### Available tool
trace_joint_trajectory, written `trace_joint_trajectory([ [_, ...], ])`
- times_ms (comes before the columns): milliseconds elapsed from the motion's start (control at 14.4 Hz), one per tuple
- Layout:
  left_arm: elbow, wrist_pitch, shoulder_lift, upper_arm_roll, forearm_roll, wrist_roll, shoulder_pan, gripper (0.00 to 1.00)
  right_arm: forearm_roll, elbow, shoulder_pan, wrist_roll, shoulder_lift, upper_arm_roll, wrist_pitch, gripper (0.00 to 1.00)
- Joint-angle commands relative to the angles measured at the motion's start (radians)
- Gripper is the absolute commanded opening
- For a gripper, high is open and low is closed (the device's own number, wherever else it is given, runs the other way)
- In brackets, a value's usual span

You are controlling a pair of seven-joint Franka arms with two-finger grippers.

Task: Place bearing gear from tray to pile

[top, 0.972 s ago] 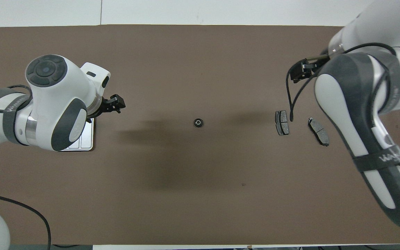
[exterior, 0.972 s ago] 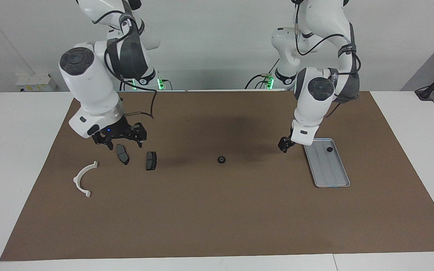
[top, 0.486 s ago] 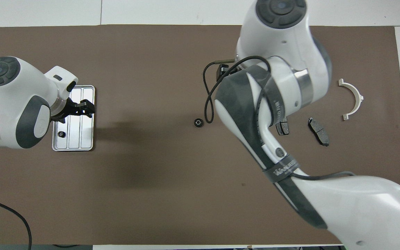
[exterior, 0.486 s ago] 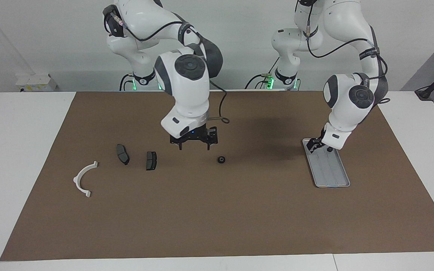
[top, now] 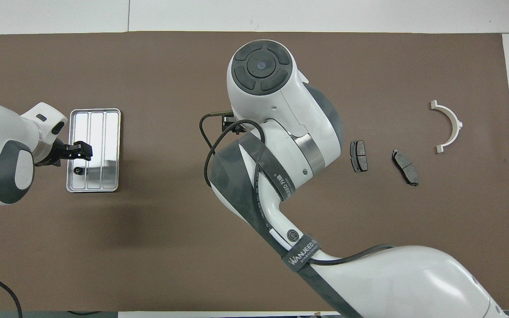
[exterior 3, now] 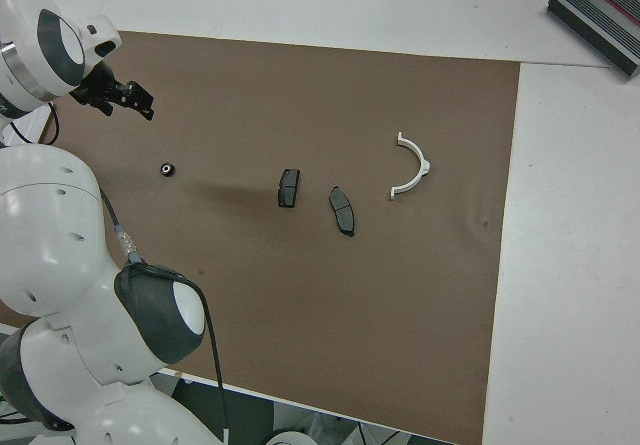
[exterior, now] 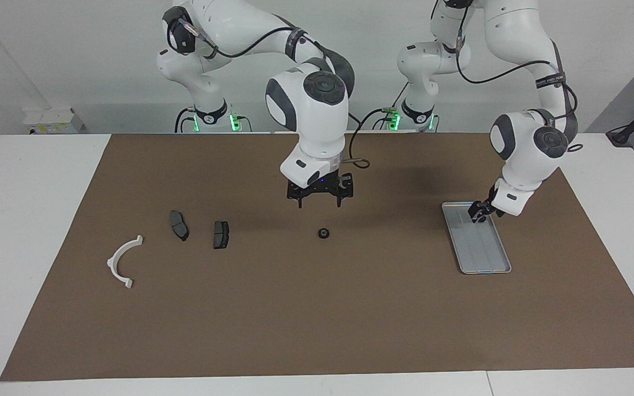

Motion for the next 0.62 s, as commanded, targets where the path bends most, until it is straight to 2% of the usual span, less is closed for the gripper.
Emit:
trace_joint_trajectory([
  [0, -0.063, 0.048, -0.035, -0.01, 0.008, 0.01, 0.011, 0.84, 0.024, -0.084, -0.007, 0.014, -0.028, 0.004, 0.065, 0.99],
  [278, -0.117, 0.114, -0.038, -0.009, 0.008, 0.013, 0.033, 0.81, 0.024, -0.266, -0.007, -0.002, -0.047, 0.004, 0.204, 0.98],
  [555, -0.131, 0.117, -0.038, -0.009, 0.008, 0.012, 0.034, 0.81, 0.025, -0.31, -0.001, -0.002, -0.047, 0.012, 0.222, 0.98],
])
